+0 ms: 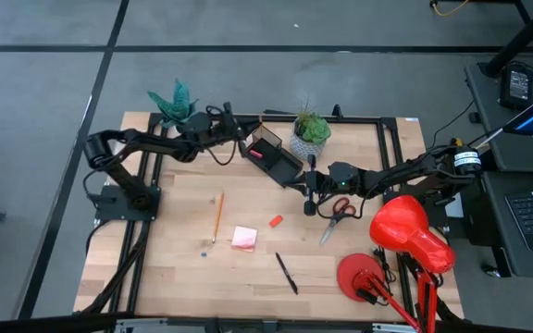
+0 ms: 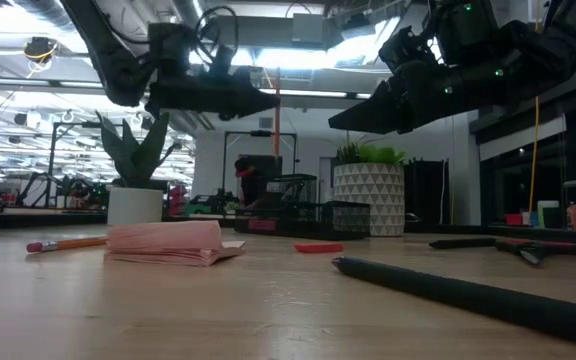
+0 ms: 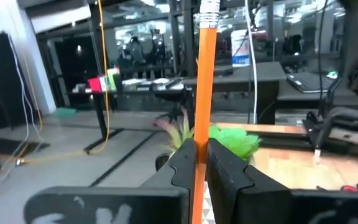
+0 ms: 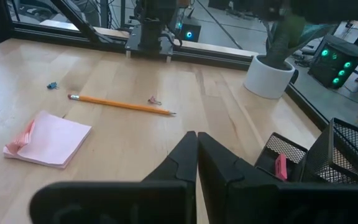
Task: Pick and place office supplies into organizer
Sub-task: Put the orange pencil into the black desk organizer
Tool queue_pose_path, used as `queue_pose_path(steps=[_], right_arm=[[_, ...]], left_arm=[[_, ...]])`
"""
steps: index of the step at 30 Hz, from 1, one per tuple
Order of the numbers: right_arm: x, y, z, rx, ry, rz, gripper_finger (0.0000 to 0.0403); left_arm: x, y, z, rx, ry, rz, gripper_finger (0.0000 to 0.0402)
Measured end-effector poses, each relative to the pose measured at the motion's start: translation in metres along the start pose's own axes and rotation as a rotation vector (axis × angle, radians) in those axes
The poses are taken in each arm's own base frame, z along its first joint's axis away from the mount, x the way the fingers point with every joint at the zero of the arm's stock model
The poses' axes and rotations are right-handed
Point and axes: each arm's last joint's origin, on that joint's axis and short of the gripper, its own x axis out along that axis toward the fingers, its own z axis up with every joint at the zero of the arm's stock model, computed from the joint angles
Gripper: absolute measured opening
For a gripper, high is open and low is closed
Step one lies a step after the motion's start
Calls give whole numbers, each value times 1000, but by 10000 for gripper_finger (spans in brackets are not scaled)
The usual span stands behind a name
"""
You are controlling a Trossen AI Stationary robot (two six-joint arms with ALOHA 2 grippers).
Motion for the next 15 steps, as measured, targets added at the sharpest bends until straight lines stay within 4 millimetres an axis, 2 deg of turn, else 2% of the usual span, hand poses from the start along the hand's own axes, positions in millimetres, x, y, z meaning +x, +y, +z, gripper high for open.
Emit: queue_pose_path(steps=[7,15], right_arm=[[0,0,0,0,4,1,16],[0,0,-1,-1,9,2,16]], left_arm=[[15,11,-20,-95,60,35,22],[25,11,-36,-133,103,36,22]])
